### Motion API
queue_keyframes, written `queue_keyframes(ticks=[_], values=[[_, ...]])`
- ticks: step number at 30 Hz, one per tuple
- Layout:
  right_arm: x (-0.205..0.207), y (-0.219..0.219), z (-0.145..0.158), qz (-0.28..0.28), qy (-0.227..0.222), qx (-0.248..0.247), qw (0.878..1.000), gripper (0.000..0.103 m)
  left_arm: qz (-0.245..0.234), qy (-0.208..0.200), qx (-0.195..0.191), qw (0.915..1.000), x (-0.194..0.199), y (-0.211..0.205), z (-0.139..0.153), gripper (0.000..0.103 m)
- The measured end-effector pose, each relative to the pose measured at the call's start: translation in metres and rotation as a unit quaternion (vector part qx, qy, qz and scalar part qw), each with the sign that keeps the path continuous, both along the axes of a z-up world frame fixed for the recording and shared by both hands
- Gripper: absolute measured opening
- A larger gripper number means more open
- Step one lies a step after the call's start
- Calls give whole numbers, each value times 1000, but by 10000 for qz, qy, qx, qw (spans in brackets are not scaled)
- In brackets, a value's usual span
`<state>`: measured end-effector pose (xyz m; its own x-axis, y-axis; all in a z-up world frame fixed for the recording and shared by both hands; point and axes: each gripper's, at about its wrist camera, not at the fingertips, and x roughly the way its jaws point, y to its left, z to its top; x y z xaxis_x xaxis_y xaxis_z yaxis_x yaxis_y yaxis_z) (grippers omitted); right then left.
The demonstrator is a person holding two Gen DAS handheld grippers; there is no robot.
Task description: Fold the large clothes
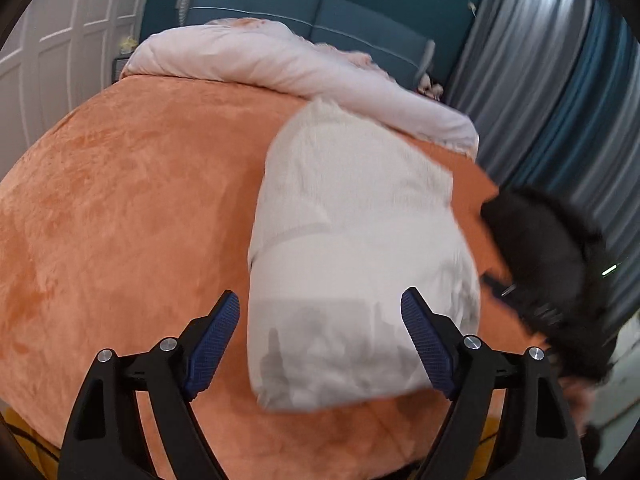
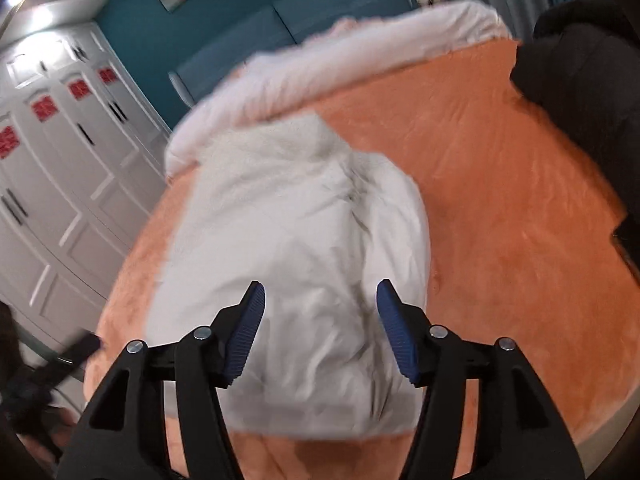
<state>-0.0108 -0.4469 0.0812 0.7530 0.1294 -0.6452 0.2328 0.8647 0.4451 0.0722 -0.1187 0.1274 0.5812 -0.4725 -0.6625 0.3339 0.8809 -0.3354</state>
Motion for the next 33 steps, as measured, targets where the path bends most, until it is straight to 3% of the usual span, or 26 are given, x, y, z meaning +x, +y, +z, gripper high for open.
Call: queue_keyframes(ticks=[1, 2, 4, 6, 8, 12, 15, 19, 22, 26, 31, 33], values=[[11, -2, -8, 51, 104, 132, 9998, 57, 55, 25, -37, 10000, 8, -1, 1, 80], [19, -4, -19, 109, 175, 333, 9992, 43, 150, 56, -66, 9998, 17, -2, 0, 80], [25, 2, -18, 349, 68, 477, 9982, 3, 237, 47, -95, 9997, 27, -7, 2, 80], [15, 1, 4, 207, -297, 165, 9992, 1, 221, -19, -108, 9997, 31, -13, 5, 80], [5, -6, 6, -16, -328, 160, 9993, 1, 125, -80, 41, 9999, 33, -28, 4, 80], [17, -11, -58, -34, 494, 195, 9986, 0, -78, 281, 621, 9976, 47, -59, -37, 77], [24, -4, -64, 41, 570, 44, 9984, 1, 107, 196, 833, 9963, 45, -64, -55, 81], [20, -14, -39, -93, 592, 81, 9982, 5, 172, 265, 878, 9956, 47, -61, -54, 81], [-2, -12, 9, -291, -1, -240, 9993, 6, 197, 219, 1003, 9945, 47, -62, -51, 81], [19, 9, 37, 356, -232, -412, 9982, 6, 238, 258, 993, 9944, 45, -64, -49, 81], [53, 50, -12, 1164, 513, -606, 9900, 5, 265, 302, 1037, 9938, 47, -66, -48, 80], [54, 56, -30, 1185, 431, -697, 9896, 3, 235, 424, 1093, 9928, 50, -67, -55, 80]])
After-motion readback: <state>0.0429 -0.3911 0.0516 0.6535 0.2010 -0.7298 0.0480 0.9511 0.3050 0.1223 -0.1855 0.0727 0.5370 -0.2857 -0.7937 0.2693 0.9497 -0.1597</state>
